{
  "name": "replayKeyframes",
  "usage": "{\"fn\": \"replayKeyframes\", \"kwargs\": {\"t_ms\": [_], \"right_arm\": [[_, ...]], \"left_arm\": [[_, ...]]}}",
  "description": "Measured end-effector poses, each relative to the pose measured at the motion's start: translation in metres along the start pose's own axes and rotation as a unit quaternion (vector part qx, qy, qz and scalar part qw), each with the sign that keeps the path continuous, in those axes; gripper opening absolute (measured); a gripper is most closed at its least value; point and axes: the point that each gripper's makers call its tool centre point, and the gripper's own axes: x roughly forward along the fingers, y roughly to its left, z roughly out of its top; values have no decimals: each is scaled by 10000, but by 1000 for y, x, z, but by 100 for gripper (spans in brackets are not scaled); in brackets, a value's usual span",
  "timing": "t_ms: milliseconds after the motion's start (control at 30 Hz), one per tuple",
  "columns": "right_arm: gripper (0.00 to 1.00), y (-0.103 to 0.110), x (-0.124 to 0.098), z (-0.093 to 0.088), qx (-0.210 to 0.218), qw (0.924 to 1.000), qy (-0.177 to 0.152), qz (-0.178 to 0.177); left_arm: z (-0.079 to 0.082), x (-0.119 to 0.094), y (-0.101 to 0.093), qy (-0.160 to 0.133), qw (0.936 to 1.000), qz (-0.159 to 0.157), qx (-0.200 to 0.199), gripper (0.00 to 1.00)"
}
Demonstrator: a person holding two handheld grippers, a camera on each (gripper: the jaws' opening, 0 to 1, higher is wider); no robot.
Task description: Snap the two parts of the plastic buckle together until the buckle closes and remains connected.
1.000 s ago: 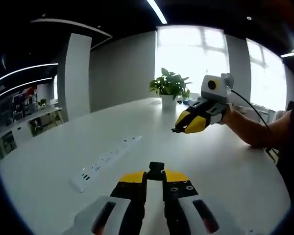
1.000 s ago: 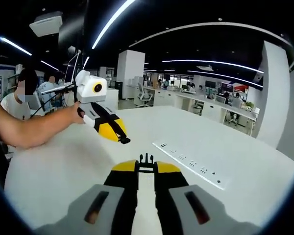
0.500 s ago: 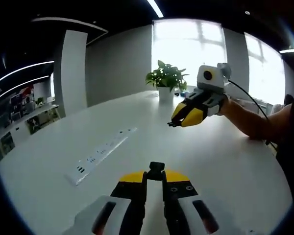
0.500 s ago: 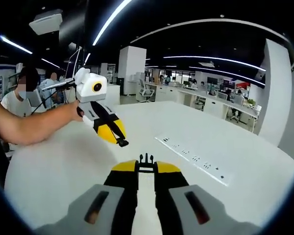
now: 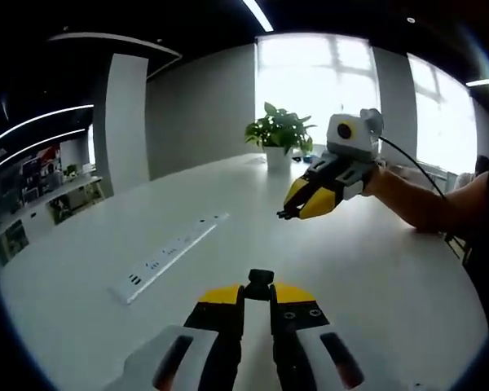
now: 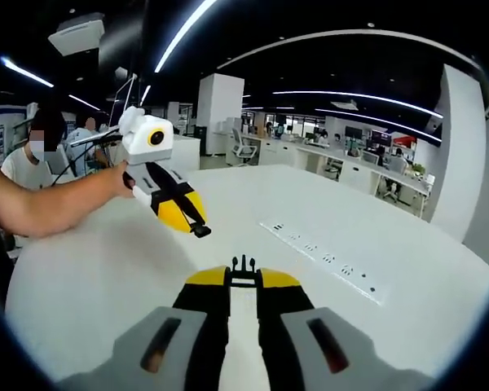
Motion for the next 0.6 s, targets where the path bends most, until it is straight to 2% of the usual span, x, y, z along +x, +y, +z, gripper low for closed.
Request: {"fn": "replayKeyframes", "kwargs": {"t_ms": [433,600], "right_arm": [[11,16,-6,-1,-19,10000,22,30],[11,30,-8,-5,23,9999,56,84]], "left_arm": [[-6,-12,-13,-23,9998,12,-187,10],[-9,-14,-22,-41,9998,29,-199,10]]}}
